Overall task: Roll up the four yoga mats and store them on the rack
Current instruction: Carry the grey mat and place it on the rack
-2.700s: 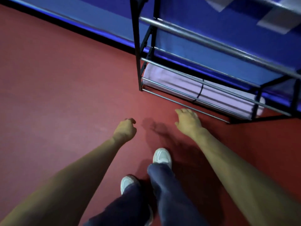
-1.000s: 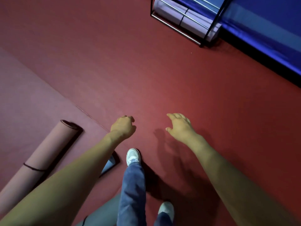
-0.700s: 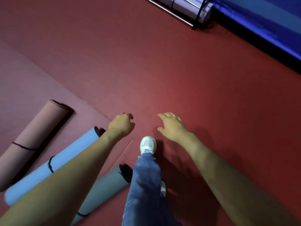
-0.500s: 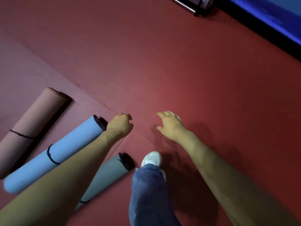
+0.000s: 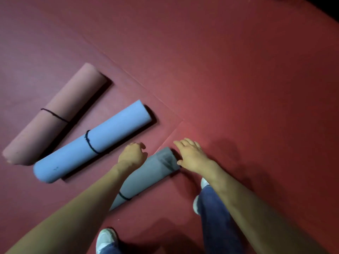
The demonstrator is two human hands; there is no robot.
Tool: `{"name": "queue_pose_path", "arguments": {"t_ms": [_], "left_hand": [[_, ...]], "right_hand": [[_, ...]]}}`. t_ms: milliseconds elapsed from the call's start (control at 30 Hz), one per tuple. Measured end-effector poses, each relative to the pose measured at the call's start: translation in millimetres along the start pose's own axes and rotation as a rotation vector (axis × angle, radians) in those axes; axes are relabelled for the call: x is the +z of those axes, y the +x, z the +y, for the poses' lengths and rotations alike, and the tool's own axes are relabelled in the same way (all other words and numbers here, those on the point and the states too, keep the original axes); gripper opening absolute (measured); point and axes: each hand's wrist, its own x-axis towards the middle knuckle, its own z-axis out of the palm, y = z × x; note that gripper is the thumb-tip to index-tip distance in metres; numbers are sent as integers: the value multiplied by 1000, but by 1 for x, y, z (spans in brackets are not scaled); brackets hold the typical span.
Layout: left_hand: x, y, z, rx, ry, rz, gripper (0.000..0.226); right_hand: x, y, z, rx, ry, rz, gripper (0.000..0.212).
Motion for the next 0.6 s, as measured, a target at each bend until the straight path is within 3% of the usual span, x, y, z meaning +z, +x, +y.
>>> {"name": "queue_pose_path", "arguments": {"t_ms": [167, 367, 467, 600], "left_hand": [[22, -24, -167, -101, -115, 3, 35], [99, -40, -313, -265, -358, 74, 31], [150, -30, -335, -463, -725, 0, 54], [210, -15, -339, -774, -1625, -260, 67]], "right_hand": [[94, 34, -120, -87, -129, -70, 82], [198, 85, -208, -83, -343, -255, 122], [230, 119, -219, -96, -478, -264, 136], [264, 157, -209, -97, -575, -292, 150]]}}
